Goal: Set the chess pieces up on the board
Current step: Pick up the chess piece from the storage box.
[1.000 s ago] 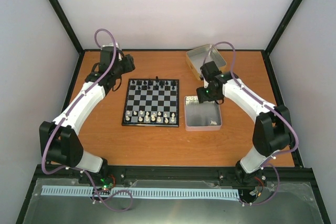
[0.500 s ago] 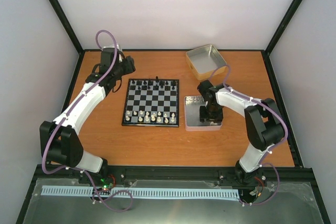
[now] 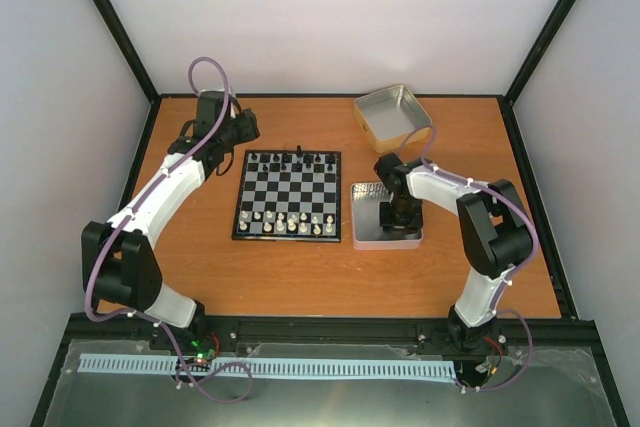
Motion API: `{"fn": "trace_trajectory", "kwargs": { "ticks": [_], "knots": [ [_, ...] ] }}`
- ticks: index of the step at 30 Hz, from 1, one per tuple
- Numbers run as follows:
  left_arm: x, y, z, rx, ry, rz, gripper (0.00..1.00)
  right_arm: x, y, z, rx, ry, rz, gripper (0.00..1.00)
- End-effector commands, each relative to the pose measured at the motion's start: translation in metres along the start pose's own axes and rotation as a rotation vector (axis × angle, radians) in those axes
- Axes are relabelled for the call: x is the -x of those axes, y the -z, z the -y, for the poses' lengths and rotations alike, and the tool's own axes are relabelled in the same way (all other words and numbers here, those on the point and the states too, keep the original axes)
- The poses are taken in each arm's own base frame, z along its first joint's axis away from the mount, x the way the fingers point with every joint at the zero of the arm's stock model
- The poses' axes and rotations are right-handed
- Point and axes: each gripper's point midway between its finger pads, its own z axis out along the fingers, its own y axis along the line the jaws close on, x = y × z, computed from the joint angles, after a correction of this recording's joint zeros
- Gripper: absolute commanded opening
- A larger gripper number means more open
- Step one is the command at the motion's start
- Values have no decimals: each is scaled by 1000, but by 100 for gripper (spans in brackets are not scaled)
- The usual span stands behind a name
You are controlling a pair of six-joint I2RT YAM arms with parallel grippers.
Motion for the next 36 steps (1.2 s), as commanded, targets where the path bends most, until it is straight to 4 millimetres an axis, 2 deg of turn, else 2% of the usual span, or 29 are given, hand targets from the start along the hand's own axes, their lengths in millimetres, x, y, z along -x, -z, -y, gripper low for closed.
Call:
{"fn": "trace_trajectory", "kwargs": {
  "ticks": [1, 5, 10, 18, 23, 30, 36],
  "knots": [
    [23, 7, 3, 1, -16, 46, 64, 18, -4, 0, -18, 11, 38, 40],
    [23, 7, 3, 3, -18, 45, 64, 34, 5, 4, -42, -11, 89, 46],
    [22, 7, 3, 4, -15, 40, 64, 55, 26, 3, -20, -11, 193, 47],
    [22, 7, 2, 9, -15, 43, 64, 51, 14, 10, -59, 22, 160, 50],
    [21, 7, 1, 8, -13, 39, 64, 61, 15, 13, -86, 5, 182, 55],
    [22, 9, 2, 4, -13, 43, 64, 78, 17, 6, -56, -39, 217, 59],
    [21, 11, 2, 3, -7, 44, 64, 73, 28, -1, 25, -111, 242, 58]
  ]
}}
